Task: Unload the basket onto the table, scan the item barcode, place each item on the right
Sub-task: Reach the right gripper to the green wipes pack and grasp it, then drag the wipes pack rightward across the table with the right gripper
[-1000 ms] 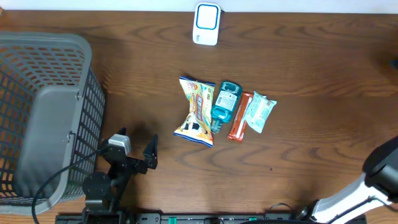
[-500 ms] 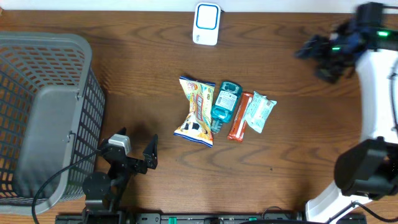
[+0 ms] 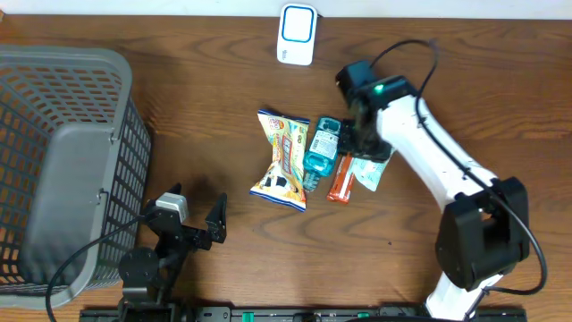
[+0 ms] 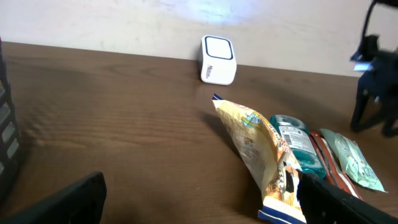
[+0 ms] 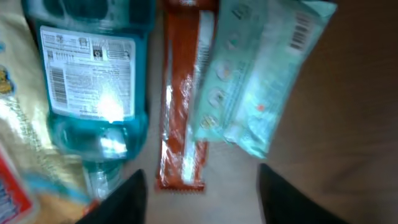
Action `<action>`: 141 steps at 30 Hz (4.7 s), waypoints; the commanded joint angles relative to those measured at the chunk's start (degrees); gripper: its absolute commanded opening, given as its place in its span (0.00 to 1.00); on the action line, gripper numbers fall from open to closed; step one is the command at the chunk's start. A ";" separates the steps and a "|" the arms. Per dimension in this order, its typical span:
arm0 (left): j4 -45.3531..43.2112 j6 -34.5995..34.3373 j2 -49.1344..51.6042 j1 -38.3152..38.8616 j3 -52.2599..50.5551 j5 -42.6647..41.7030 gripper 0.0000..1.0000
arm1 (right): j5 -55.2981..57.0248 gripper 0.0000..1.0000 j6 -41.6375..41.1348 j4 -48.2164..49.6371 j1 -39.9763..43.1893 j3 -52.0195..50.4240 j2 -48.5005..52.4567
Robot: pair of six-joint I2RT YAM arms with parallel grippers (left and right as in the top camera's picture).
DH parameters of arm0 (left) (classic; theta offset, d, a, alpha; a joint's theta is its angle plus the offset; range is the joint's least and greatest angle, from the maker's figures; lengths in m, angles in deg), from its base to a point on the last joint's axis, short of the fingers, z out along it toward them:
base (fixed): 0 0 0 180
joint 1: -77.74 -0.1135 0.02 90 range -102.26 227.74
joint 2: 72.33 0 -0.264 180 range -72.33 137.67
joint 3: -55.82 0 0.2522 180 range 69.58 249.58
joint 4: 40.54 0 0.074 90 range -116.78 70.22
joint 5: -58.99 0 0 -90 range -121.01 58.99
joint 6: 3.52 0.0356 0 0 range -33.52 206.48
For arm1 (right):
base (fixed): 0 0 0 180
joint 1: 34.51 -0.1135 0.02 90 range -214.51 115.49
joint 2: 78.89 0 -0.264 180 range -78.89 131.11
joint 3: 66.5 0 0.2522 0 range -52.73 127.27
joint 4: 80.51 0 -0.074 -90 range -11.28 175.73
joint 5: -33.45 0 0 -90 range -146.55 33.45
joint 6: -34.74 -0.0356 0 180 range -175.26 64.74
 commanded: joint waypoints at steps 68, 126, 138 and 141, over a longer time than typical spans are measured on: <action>1.31 -0.31 -0.04 -0.20 -1.05 -0.13 0.98 | 12.07 0.17 0.44 17.92 11.17 -18.29 2.14; 1.31 -0.31 -0.04 -0.20 -1.05 -0.13 0.98 | 1.07 0.79 -31.28 14.43 11.02 -23.54 -19.54; 1.31 -0.31 -0.04 -0.20 -1.05 -0.13 0.98 | -1.07 0.76 -41.35 38.34 11.02 -43.58 -19.74; 1.31 -0.31 -0.04 -0.20 -1.05 -0.13 0.98 | -0.07 0.69 -41.72 46.27 11.02 -47.74 -19.47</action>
